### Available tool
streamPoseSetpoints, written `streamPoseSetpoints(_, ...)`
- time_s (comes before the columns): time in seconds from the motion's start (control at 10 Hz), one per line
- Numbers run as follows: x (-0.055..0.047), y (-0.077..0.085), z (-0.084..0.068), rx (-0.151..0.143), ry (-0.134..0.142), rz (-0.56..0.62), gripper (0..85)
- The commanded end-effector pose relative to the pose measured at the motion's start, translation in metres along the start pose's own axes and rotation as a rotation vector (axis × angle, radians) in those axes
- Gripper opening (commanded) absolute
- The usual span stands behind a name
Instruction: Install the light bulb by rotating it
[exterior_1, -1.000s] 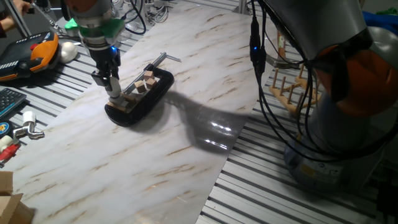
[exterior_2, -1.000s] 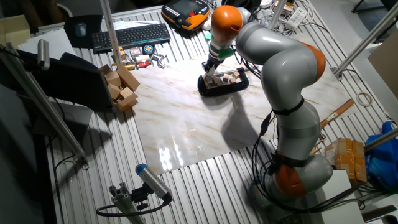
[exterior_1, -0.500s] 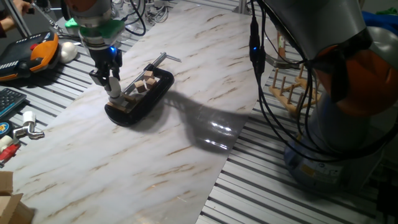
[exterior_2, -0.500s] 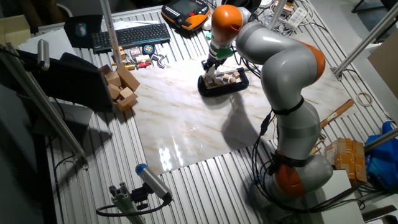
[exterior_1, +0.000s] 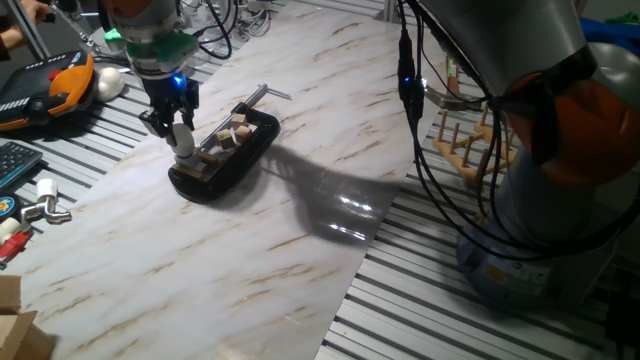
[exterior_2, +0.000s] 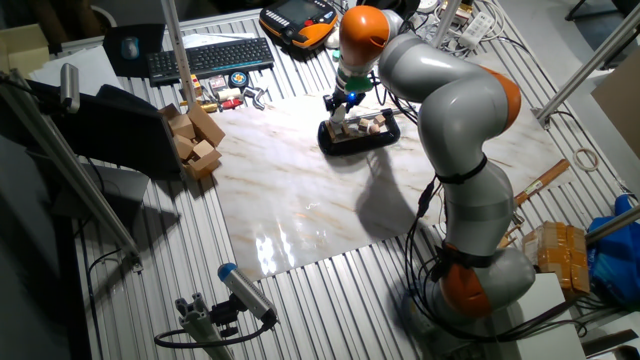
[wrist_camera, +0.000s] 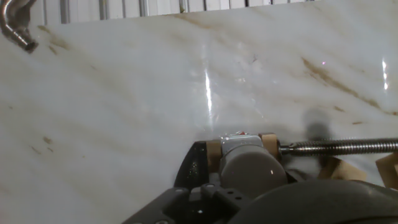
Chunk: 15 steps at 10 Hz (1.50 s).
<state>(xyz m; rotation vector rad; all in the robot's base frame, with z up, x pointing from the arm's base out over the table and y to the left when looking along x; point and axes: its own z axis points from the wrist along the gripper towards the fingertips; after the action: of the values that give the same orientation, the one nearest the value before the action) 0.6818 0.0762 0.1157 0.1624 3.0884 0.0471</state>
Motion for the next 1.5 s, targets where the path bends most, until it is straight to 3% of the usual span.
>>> streamPoseSetpoints(0.0, -0.0001, -0.0002, 0.0002, -0.001, -0.001, 0.039, 0.0)
streamPoseSetpoints(0.3, -0.0003, 0.0003, 0.0009, -0.009, 0.007, 0.182, 0.0)
streamPoseSetpoints(0.7, -0.0003, 0.0002, 0.0001, -0.001, 0.003, 0.280, 0.0)
streamPoseSetpoints(0.9, -0.0004, 0.0000, 0.0011, -0.013, 0.003, 0.339, 0.0)
streamPoseSetpoints(1.4, -0.0002, -0.0002, 0.0017, -0.023, -0.027, 0.483, 0.0)
